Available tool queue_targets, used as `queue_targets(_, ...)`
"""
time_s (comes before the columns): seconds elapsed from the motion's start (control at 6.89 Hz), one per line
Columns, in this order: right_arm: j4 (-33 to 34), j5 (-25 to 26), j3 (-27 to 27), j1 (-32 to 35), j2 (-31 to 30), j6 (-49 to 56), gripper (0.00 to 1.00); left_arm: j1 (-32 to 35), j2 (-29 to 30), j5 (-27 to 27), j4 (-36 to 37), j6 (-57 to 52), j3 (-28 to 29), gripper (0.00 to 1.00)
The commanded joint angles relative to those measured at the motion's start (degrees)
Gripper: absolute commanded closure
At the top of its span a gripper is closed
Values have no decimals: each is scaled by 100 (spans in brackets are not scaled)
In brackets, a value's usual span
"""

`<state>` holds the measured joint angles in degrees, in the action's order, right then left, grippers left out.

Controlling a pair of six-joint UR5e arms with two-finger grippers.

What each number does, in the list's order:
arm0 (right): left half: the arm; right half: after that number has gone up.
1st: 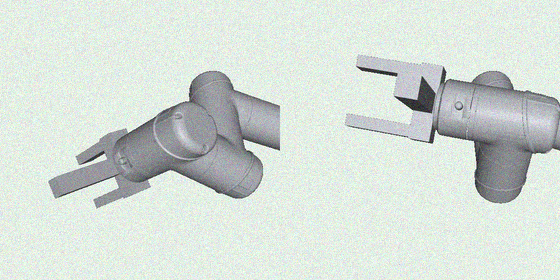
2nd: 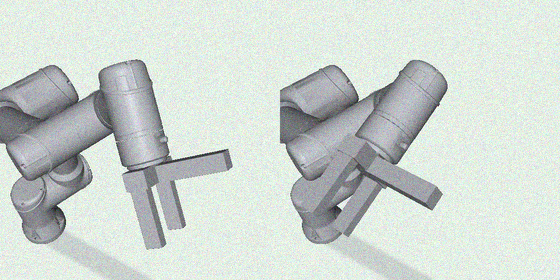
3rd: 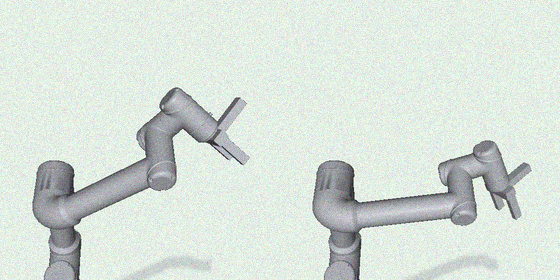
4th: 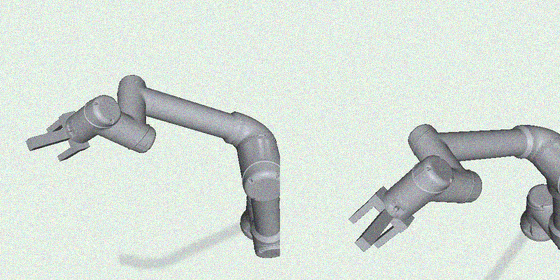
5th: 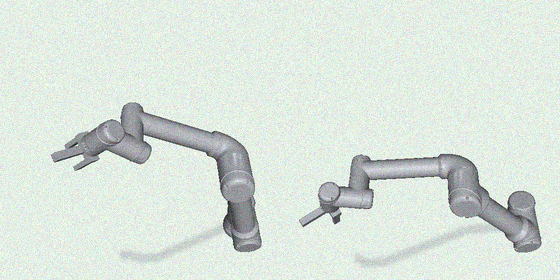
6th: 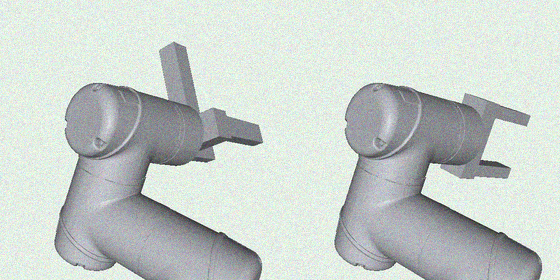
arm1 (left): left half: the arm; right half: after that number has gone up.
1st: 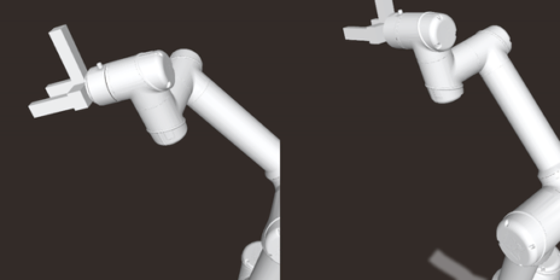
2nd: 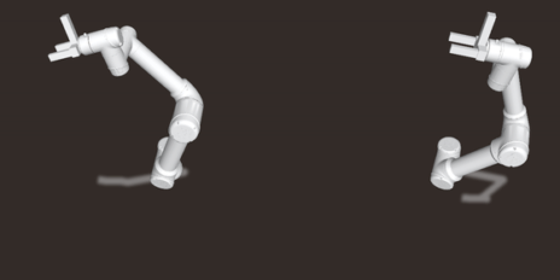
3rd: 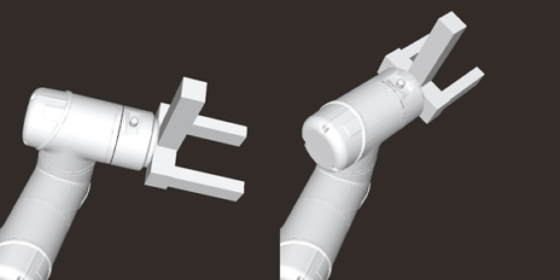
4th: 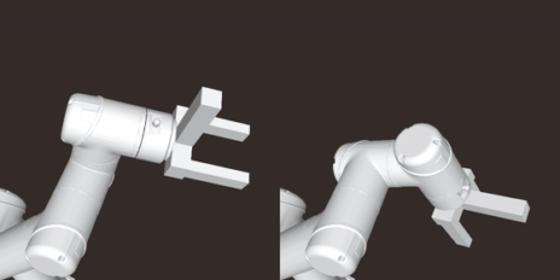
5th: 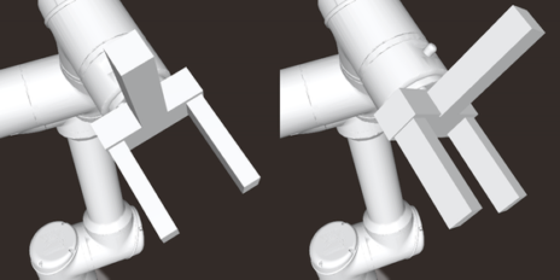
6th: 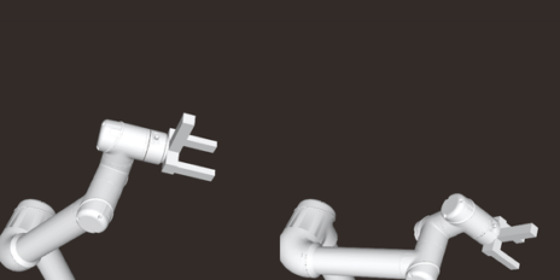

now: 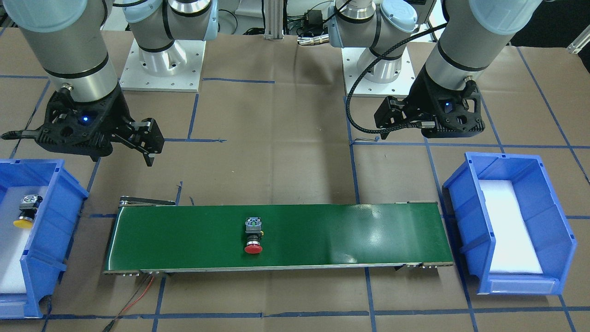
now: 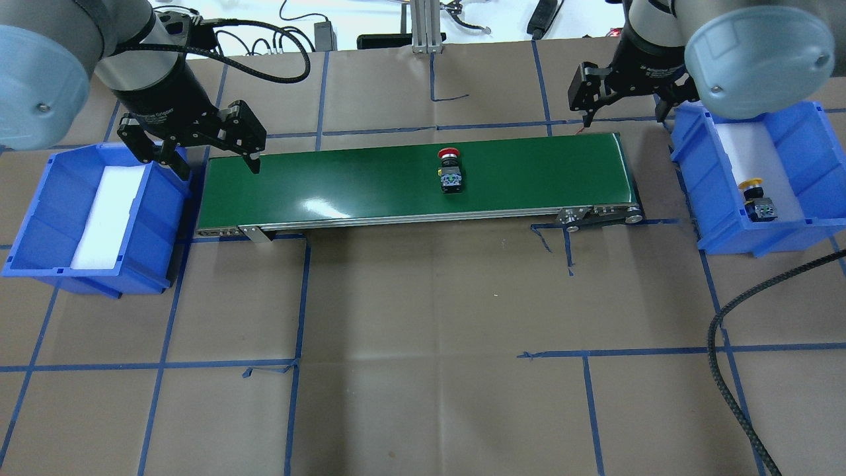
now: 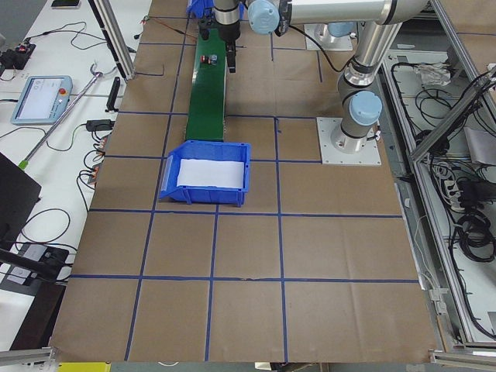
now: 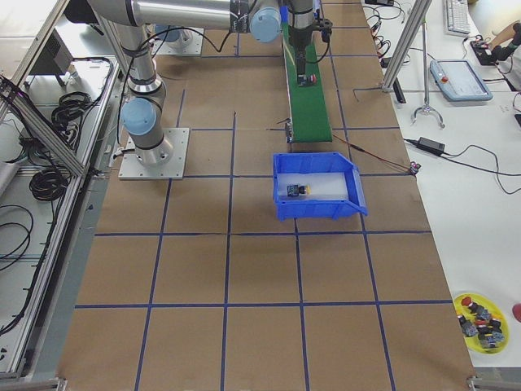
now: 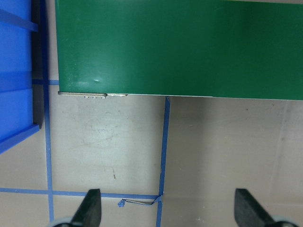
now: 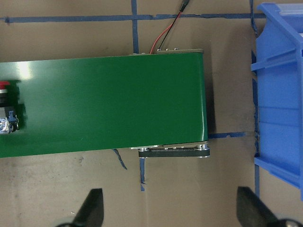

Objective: Transport two buttons from left to right
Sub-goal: 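Move the right gripper over the red button on the belt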

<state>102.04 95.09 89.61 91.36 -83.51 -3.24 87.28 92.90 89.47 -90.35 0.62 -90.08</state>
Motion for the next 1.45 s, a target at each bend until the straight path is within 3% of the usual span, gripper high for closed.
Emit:
queue_targets(0.0, 35, -52, 13, 93, 80, -63, 0, 0, 0, 0, 0, 0, 0, 0)
queue_targets(0.87, 386, -79, 4, 409, 545, -643, 0, 0, 0, 0, 0, 8, 8, 0)
queue_targets(1.31, 1026, -201, 13, 418, 966, -643, 0, 0, 0, 0, 0, 0, 0, 0)
